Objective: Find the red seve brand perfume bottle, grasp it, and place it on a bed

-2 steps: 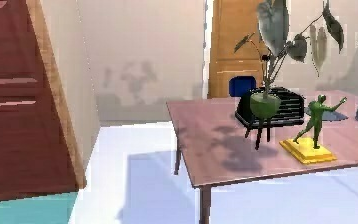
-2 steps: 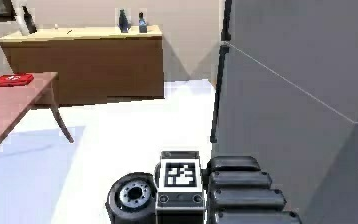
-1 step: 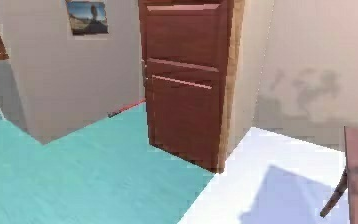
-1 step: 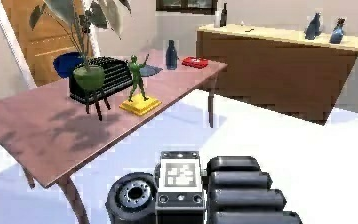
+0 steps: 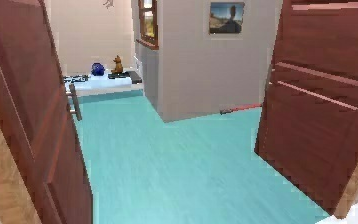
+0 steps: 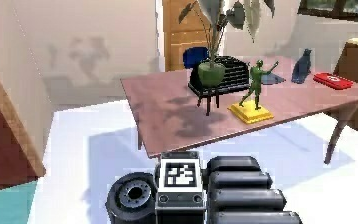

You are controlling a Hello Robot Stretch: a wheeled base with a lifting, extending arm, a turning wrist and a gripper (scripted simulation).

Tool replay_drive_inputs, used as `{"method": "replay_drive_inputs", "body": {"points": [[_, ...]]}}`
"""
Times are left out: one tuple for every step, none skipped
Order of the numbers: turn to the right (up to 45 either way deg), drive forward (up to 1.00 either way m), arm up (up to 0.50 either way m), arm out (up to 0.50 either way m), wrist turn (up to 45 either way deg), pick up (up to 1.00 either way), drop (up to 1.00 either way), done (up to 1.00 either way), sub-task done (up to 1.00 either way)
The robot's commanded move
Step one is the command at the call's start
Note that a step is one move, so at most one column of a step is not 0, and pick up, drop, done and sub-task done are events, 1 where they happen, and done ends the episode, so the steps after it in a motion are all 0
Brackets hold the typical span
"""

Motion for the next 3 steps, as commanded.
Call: {"method": "replay_drive_inputs", "body": {"points": [[0.0,1.0,0.0,0.0,0.0,0.0,0.0,0.0,0.0],[-3.0,0.0,0.0,0.0,0.0,0.0,0.0,0.0,0.0],[0.0,0.25,0.0,0.0,0.0,0.0,0.0,0.0,0.0]]}}
